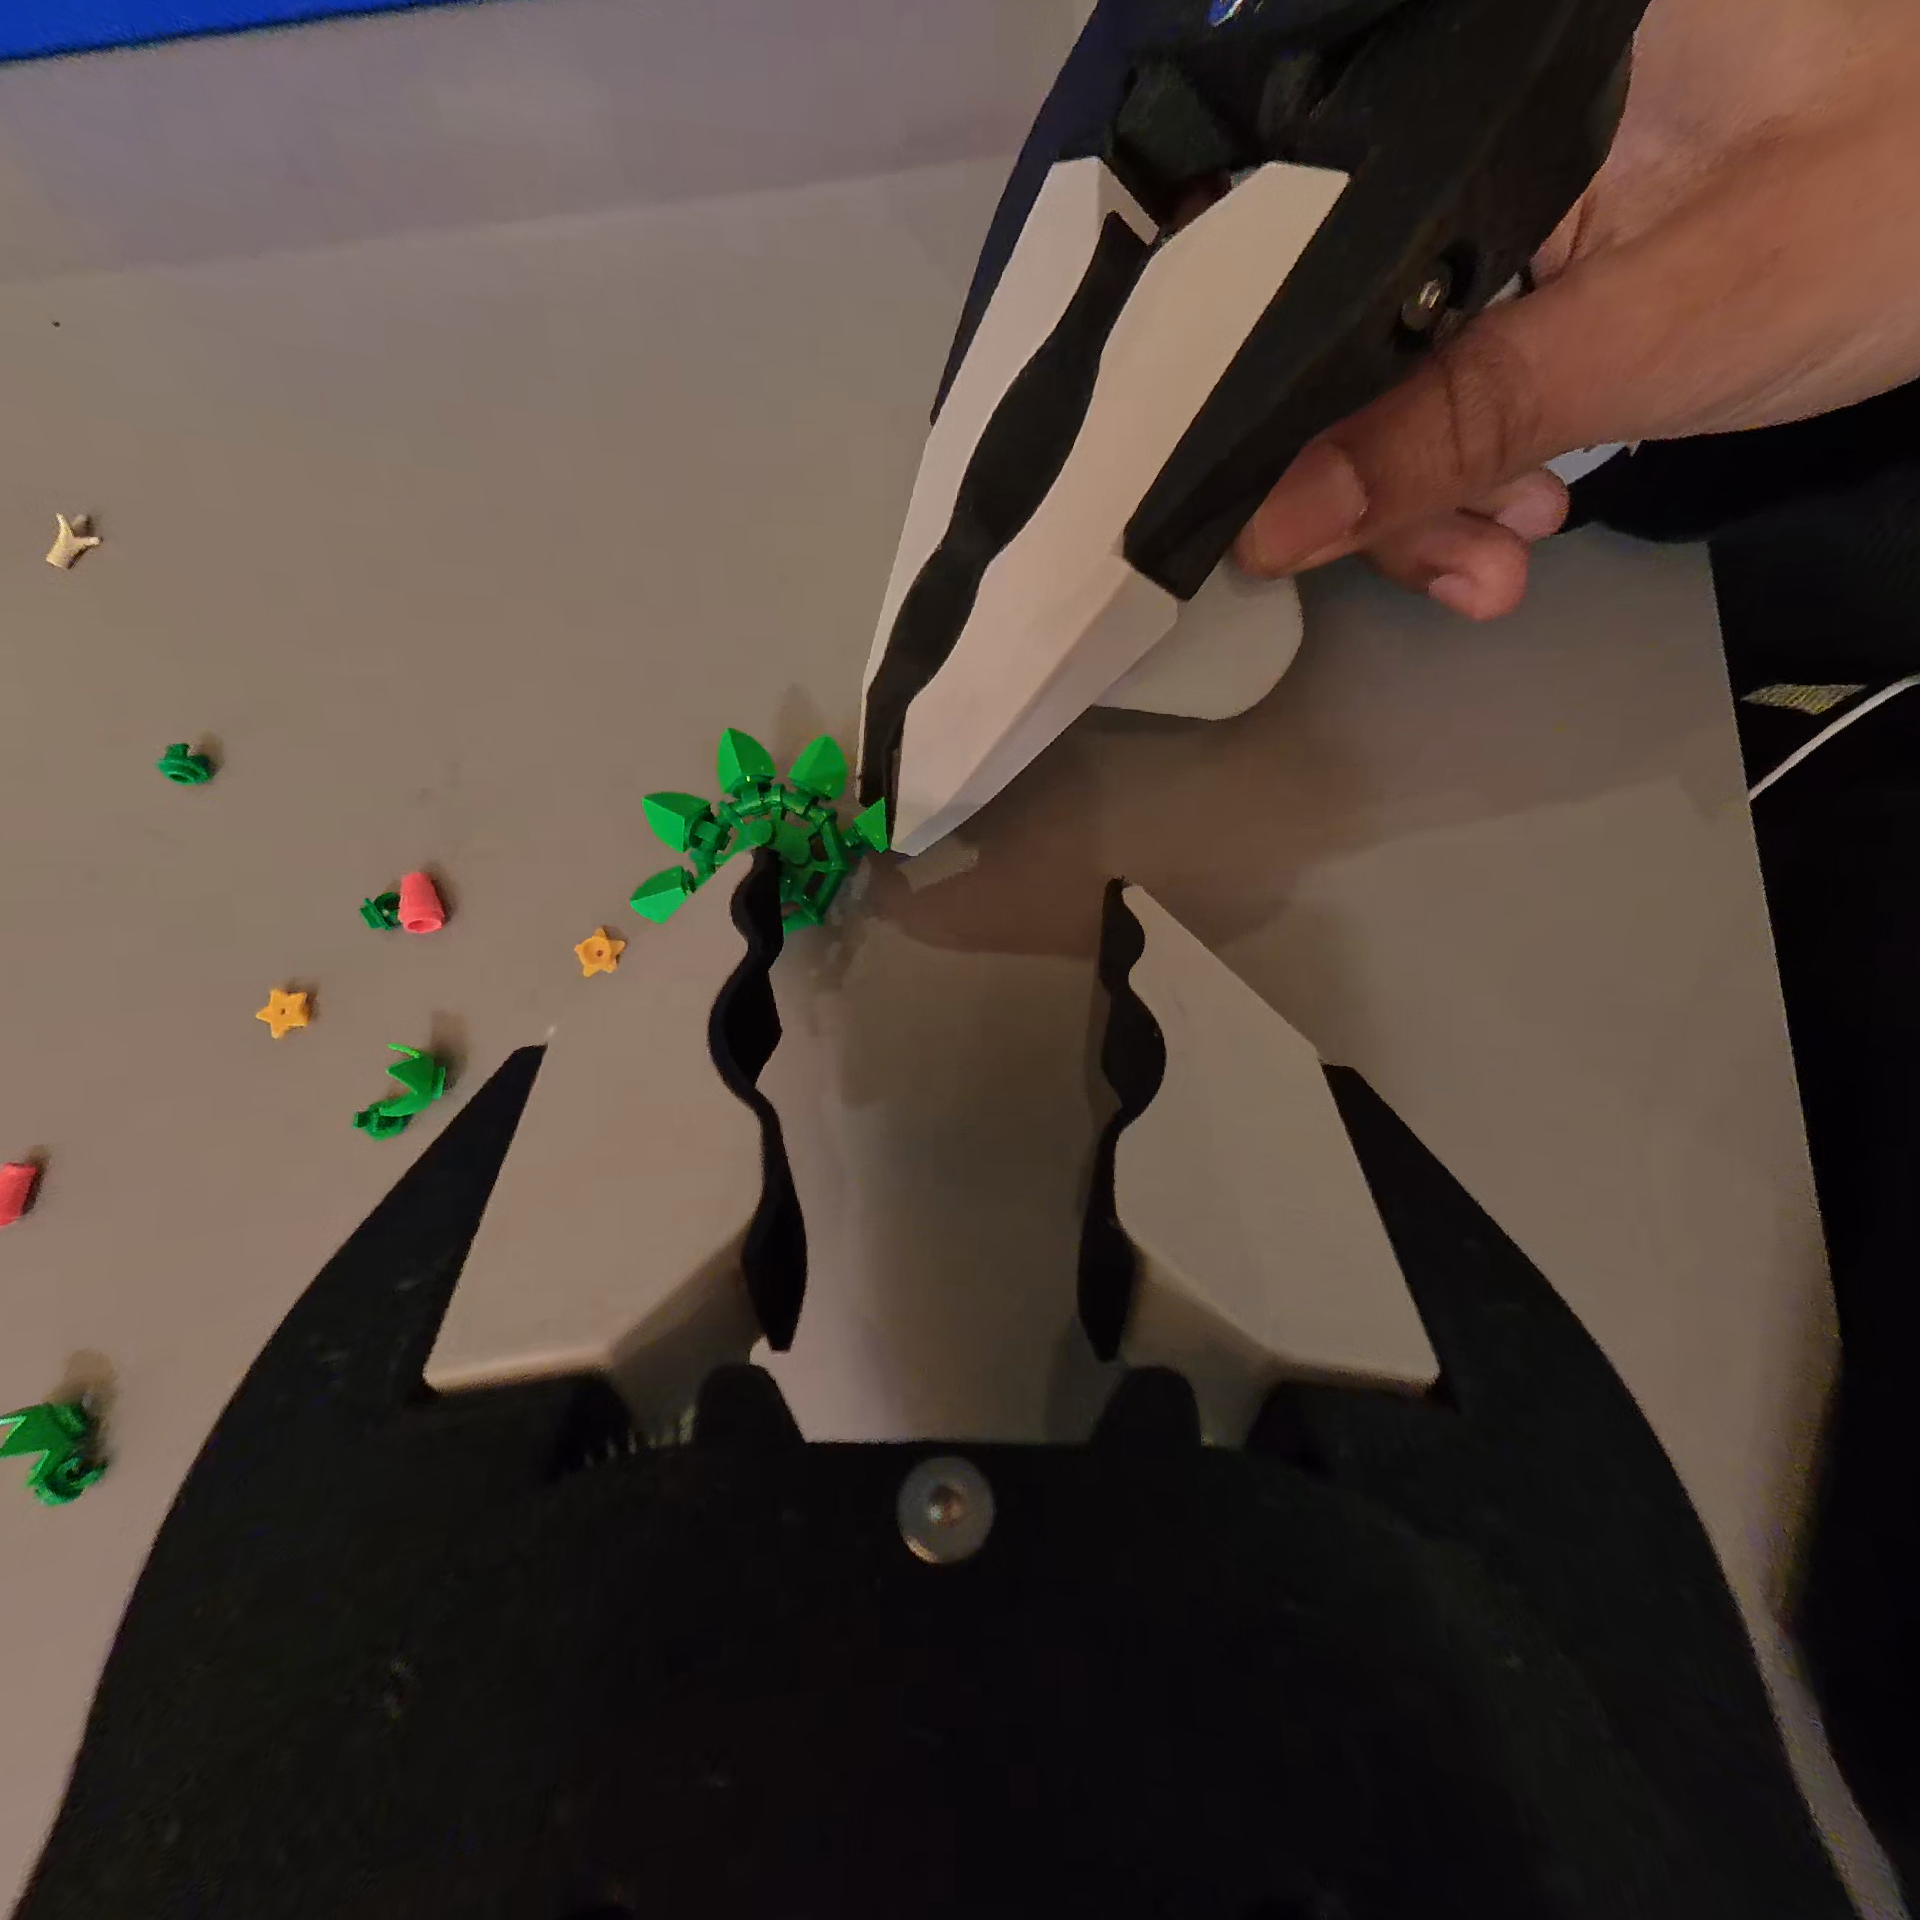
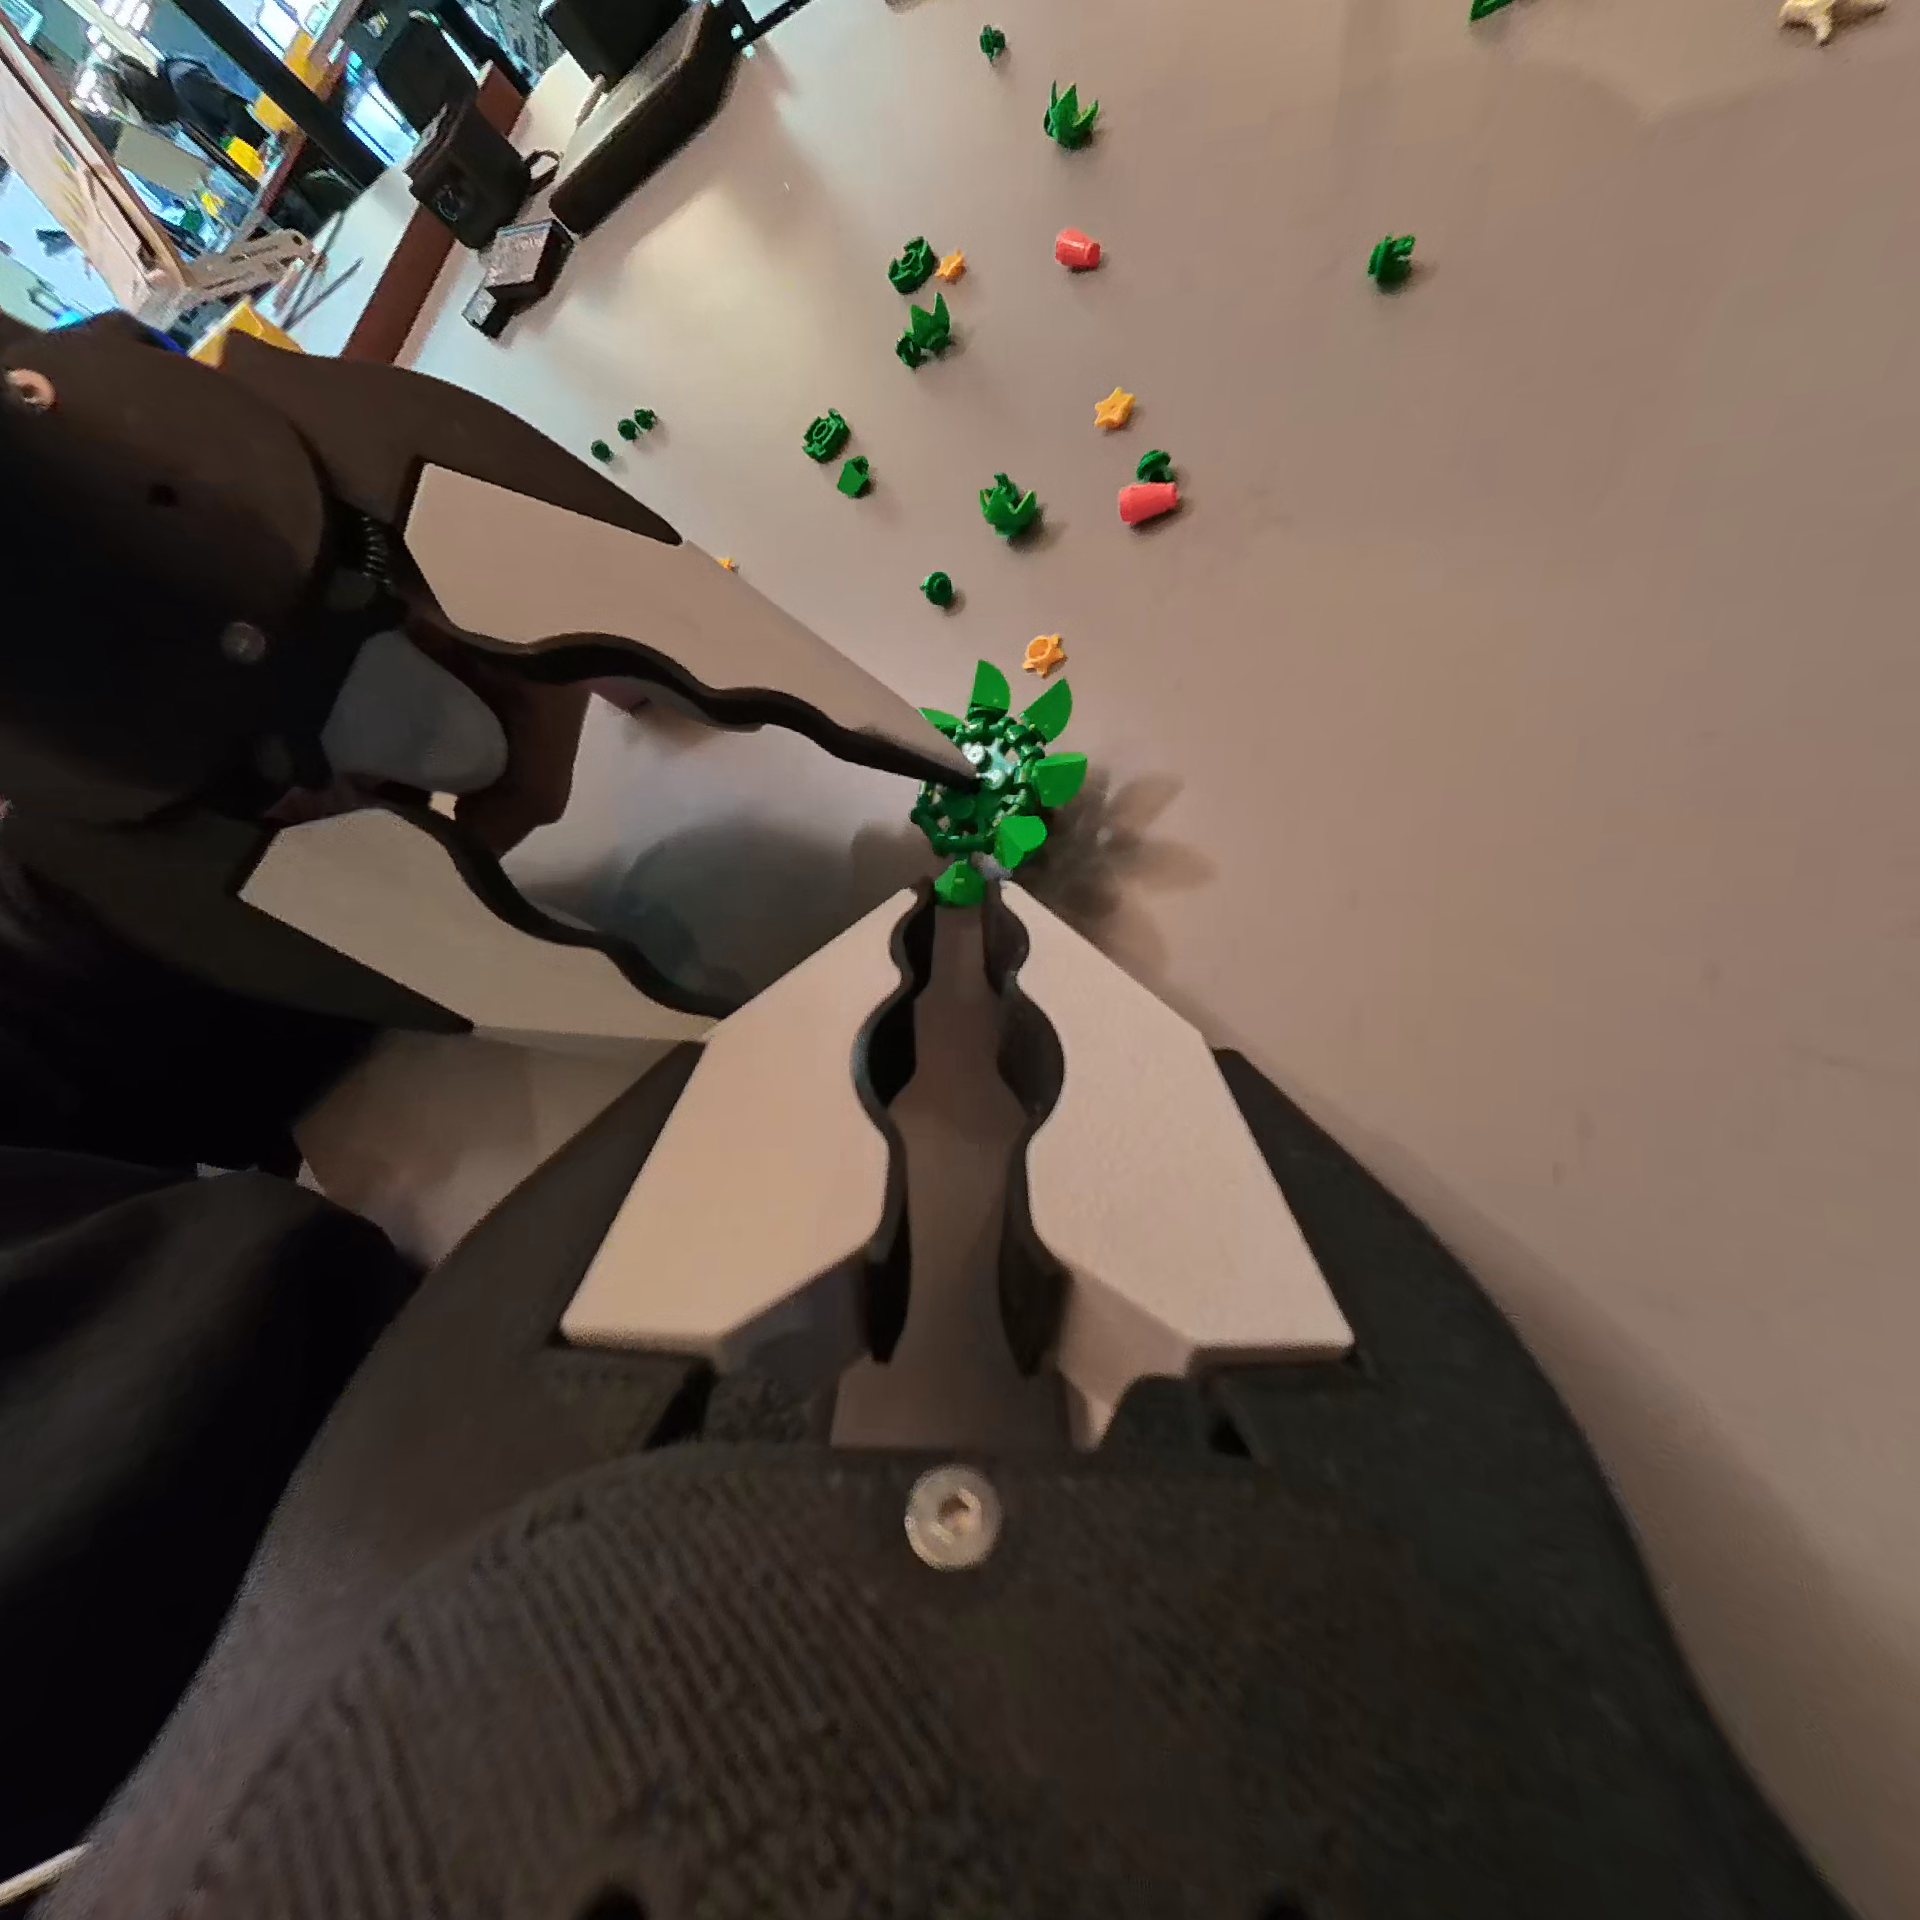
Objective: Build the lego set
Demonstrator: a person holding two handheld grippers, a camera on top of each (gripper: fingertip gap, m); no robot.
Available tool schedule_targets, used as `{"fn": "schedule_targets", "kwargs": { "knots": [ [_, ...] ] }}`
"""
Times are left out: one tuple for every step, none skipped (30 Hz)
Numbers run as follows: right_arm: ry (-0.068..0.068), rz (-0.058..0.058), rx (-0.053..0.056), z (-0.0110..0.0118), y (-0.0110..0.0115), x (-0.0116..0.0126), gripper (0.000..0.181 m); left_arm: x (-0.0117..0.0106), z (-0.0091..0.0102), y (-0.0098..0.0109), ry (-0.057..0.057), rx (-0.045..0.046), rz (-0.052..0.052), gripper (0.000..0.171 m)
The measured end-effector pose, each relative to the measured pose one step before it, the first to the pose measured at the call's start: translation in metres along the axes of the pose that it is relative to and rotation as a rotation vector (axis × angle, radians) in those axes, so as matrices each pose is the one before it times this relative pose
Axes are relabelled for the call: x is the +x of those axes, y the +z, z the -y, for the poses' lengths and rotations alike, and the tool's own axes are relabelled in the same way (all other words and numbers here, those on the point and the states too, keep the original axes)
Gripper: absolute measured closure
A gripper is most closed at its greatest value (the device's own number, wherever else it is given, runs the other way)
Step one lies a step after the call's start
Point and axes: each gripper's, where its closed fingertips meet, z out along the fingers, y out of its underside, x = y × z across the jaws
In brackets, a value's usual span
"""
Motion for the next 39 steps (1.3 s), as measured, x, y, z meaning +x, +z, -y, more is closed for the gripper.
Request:
{"fn": "schedule_targets", "kwargs": {
  "knots": [
    [0.0006,0.0017,0.0025,0.00011,-0.00019,-0.00043,0.174,0.00003,0.00027,-0.00024,-0.0099,0.00722,-0.0077,0.113],
    [-0.0018,0.001,0.0043,0.00025,-0.00022,-0.00072,0.174,0.0001,0.00019,-0.00027,-0.0094,0.00574,-0.0084,0.113],
    [-0.0005,0.0009,0.0065,0.00058,-0.0002,-0.00084,0.174,0.00009,0.00014,-0.00035,-0.0085,0.0033,-0.0077,0.113],
    [-0.0002,-0.0013,0.0031,0.00004,0.00006,-0.00053,0.174,0.00018,0.00018,-0.00018,-0.0056,0.00068,-0.0066,0.113],
    [-0.0041,-0.0072,-0.0008,-0.00025,0.00025,0.00011,0.174,0.00003,0.00008,-0.00015,-0.0023,-0.00143,-0.004,0.113],
    [-0.0082,-0.0117,0.0022,0.00036,0.00014,0.0006,0.174,0.00009,-0.00003,-0.00002,0.0007,-0.0026,-0.0014,0.113],
    [-0.009,-0.0096,0.0046,0.00077,-0.00002,0.00016,0.174,0.00017,-0.00005,0.0001,0.0023,-0.00251,-0.0002,0.113],
    [-0.0079,-0.0086,0.0033,0.0005,0.0001,0.00017,0.174,0.00064,-0.00005,0.0006,0.0014,-0.00171,-0.0026,0.113],
    [-0.0054,-0.007,-0.0028,-0.00032,0.00035,0.00031,0.174,0.00067,-0.00001,0.00068,-0.001,-0.00022,-0.0017,0.113],
    [-0.0034,-0.0037,-0.0003,-0.00012,0.00011,0.00011,0.174,-0.00016,-0.00046,0.00015,0.0048,-0.00235,0.0038,0.113],
    [-0.0011,-0.0019,0.0001,-0.00007,-0.00001,0.00004,0.174,-0.0001,0.00002,-0.00001,0.0015,0.00064,0.0025,0.113],
    [-0.0013,-0.0022,0.0008,0.00015,-0.00003,0.00013,0.174,0.00002,-0.00004,0.00009,0.0004,0.00025,0.0017,0.113],
    [-0.0018,-0.0023,0.0013,0.00024,-0.00003,0.00005,0.174,-0.00001,-0.00004,-0.00004,0.0,0.00008,0.0006,0.113],
    [-0.0017,-0.0027,0.0001,-0.00007,-0.00002,0.0002,0.174,-0.00002,-0.00003,-0.00002,-0.0003,-0.00026,-0.0007,0.113],
    [-0.0021,-0.0035,0.0009,0.00018,0.00003,0.00013,0.174,0.00005,0.00009,-0.00007,-0.0015,0.00007,-0.0016,0.113],
    [-0.0023,-0.004,0.0006,0.00007,0.00006,0.00027,0.174,-0.0001,0.00008,0.00002,-0.002,0.00086,-0.0008,0.113],
    [-0.0015,-0.0032,-0.0013,-0.00012,0.00014,0.00019,0.174,-0.00013,-0.00003,0.00007,-0.0002,0.00064,0.0005,0.113],
    [-0.0003,-0.002,-0.0019,-0.00019,0.00027,0.00018,0.174,-0.00005,-0.00007,0.0001,0.0028,-0.0002,0.0025,0.113],
    [0.001,-0.0017,-0.0015,-0.0001,0.00024,0.00037,0.174,-0.00025,-0.00039,0.00016,0.0047,-0.00149,0.005,0.113],
    [0.0015,-0.0021,-0.0016,-0.00007,0.00032,0.00036,0.174,-0.00052,-0.00032,0.00026,0.0064,-0.00249,0.0071,0.114],
    [0.0007,-0.0028,-0.0028,-0.00021,0.00055,0.00042,0.175,-0.00037,-0.00019,0.00007,0.0027,-0.00189,0.0049,0.114],
    [-0.0013,-0.0036,-0.0028,-0.00033,0.00038,0.00027,0.175,-0.00028,0.00007,0.00004,-0.0043,0.00029,-0.0009,0.115],
    [-0.0024,-0.0034,0.0011,0.0002,0.00012,0.00002,0.175,-0.00039,0.00015,-0.00025,-0.0083,0.00195,-0.0043,0.115],
    [-0.0012,-0.0017,-0.0005,-0.00005,0.0001,-0.00003,0.175,-0.00043,0.00009,-0.00025,-0.006,0.00302,-0.0057,0.116],
    [0.0019,0.0006,0.0009,0.00022,-0.00005,0.00006,0.175,-0.0004,0.00004,-0.00019,-0.0023,0.00364,-0.0043,0.117],
    [0.0029,0.0021,0.0028,0.0004,-0.00017,-0.00006,0.175,-0.0006,-0.00006,-0.00006,0.0005,0.00205,-0.0002,0.118],
    [0.0032,0.0021,0.0013,0.00032,0.00002,-0.00002,0.175,-0.00043,-0.00025,0.0002,0.007,-0.00011,0.0045,0.119],
    [0.0043,0.0012,-0.0002,0.00017,0.00017,0.00025,0.175,-0.00039,-0.00025,0.00019,0.007,-0.00235,0.0079,0.119],
    [0.0037,0.0002,0.0009,0.00035,0.00021,0.00029,0.175,-0.00055,-0.00016,0.00031,0.0043,-0.00334,0.0085,0.119],
    [0.0027,-0.0001,0.0002,0.00027,0.00021,0.00016,0.175,-0.00043,-0.00024,0.00024,0.0037,-0.00359,0.0075,0.119],
    [0.0029,0.0007,-0.0023,-0.0001,0.00044,0.0002,0.175,-0.00032,-0.00005,0.00007,0.0012,-0.00223,0.0033,0.119],
    [0.0042,0.0019,-0.0014,0.00014,0.00039,0.00022,0.175,-0.00036,0.00009,0.00009,-0.0012,-0.00024,0.0002,0.119],
    [0.0046,0.0021,0.0,0.00014,0.00024,0.00015,0.175,-0.00033,0.00003,-0.00001,-0.0015,0.00088,-0.001,0.119],
    [0.0034,0.0013,0.0003,0.00027,0.00016,0.00017,0.175,-0.00041,0.00011,0.0,-0.0031,0.00206,-0.0017,0.119],
    [0.0024,0.0011,-0.0005,0.00005,0.00012,0.00009,0.175,-0.00016,0.00007,-0.00005,-0.0036,0.00221,-0.0028,0.119],
    [0.0025,0.0012,0.0001,0.0001,0.00008,0.00009,0.175,-0.0001,0.00004,-0.00001,-0.0004,0.00097,-0.0012,0.119],
    [0.0019,0.0003,0.0012,0.00034,0.00006,0.00008,0.175,-0.0002,0.00001,0.00007,-0.0007,0.00123,0.0007,0.119],
    [0.0018,-0.0002,-0.0003,0.00003,0.00014,0.00023,0.175,-0.00028,-0.00009,0.00013,0.0015,0.00116,0.0032,0.119],
    [0.0028,0.0003,-0.0008,0.00011,0.00027,0.00012,0.175,-0.00051,-0.00022,0.0002,0.0039,-0.00002,0.0057,0.119]
  ]
}}
